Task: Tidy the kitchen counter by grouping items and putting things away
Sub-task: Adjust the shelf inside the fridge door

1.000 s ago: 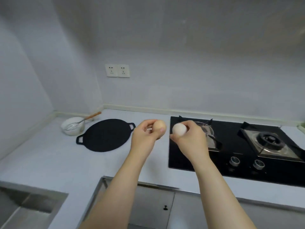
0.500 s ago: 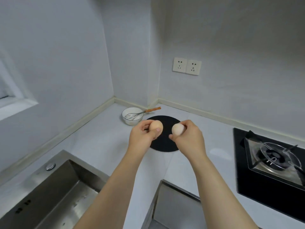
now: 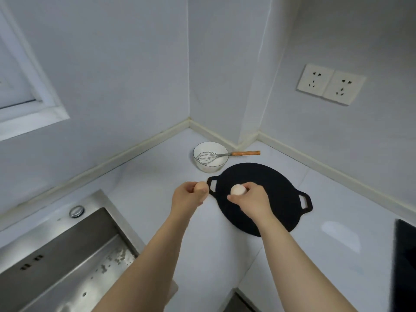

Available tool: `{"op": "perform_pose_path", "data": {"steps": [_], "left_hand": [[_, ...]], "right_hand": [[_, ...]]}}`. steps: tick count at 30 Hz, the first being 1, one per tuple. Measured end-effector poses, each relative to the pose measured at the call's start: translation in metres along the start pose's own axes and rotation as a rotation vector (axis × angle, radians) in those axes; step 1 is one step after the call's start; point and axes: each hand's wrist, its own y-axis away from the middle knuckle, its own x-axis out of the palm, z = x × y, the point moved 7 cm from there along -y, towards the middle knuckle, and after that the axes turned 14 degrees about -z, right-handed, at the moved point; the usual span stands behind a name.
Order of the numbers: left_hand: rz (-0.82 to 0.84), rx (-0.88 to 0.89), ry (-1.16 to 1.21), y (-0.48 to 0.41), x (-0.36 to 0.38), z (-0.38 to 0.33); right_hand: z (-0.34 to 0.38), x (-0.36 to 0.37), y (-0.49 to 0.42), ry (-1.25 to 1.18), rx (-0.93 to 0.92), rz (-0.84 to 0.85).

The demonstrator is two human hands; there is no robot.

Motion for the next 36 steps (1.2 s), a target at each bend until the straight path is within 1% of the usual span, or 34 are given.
{"op": "perform_pose_path", "data": {"steps": [5, 11, 15, 19, 25, 29, 36], "left_hand": [[-0.115, -0.066, -0.075, -0.038, 0.013, 0.035], [-0.169, -0.123, -0.151, -0.071, 0.013, 0.053], [-0.21, -0.121, -0.226, -0.093, 0.007, 0.054], [-0.198, -0.107, -0.266, -0.118, 0.002, 0.053], [-0.172, -0.076, -0.273, -0.151, -0.006, 0.049], [-0.144, -0.073, -0.302, -0.161, -0.006, 0.053], [-0.096, -0.035, -0.362, -0.168, 0.003, 0.053]], "right_hand": [[-0.011, 0.036, -0.038, 0.036, -0.015, 0.087], [-0.008, 0.072, -0.057, 0.081, -0.064, 0.148], [0.001, 0.093, -0.066, 0.103, -0.093, 0.122], [0.012, 0.117, -0.073, 0.108, -0.107, 0.091], [0.023, 0.147, -0.083, 0.098, -0.184, 0.005], [0.023, 0.163, -0.086, 0.153, -0.208, -0.043], [0.017, 0.17, -0.093, 0.284, -0.237, -0.124]]}}
